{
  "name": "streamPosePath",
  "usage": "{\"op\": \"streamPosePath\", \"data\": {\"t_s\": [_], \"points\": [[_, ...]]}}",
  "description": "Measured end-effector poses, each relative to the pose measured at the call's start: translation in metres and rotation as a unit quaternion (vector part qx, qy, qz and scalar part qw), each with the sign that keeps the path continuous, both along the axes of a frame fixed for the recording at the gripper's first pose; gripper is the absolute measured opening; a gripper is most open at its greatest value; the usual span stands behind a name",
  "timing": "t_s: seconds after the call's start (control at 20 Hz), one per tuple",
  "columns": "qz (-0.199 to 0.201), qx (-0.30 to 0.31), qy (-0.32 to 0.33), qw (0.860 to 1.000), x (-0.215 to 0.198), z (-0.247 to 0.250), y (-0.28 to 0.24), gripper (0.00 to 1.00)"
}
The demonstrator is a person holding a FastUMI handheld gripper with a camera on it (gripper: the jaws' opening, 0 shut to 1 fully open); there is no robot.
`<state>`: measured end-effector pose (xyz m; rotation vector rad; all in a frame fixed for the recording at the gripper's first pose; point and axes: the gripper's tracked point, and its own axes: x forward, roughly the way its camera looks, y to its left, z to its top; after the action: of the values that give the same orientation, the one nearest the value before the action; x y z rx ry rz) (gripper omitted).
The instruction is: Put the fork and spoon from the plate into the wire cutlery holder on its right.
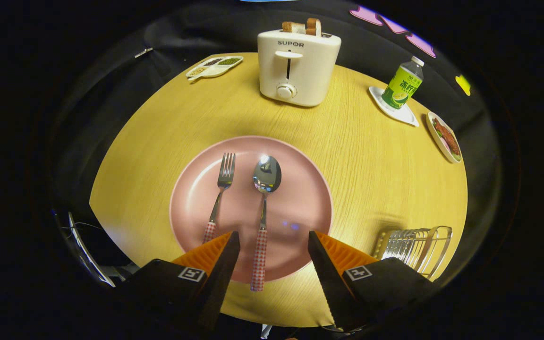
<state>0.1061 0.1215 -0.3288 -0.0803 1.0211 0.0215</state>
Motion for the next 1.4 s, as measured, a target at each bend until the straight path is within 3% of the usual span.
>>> {"op": "streamPosePath", "data": {"t_s": [0.1,0.25,0.6,0.85,1.1,1.4], "points": [[0.005,0.000,0.016,1.000,-0.002,-0.008,0.004,0.80],[0.016,0.001,0.041,0.999,-0.007,-0.023,0.013,0.74],[-0.018,0.032,0.076,0.996,-0.011,-0.026,0.011,0.15],[-0.009,0.064,0.065,0.996,-0.022,-0.008,0.005,0.13],[0.015,0.103,0.037,0.994,-0.051,0.043,-0.020,0.13],[0.080,0.054,0.064,0.993,-0.110,0.091,-0.098,0.09]]}}
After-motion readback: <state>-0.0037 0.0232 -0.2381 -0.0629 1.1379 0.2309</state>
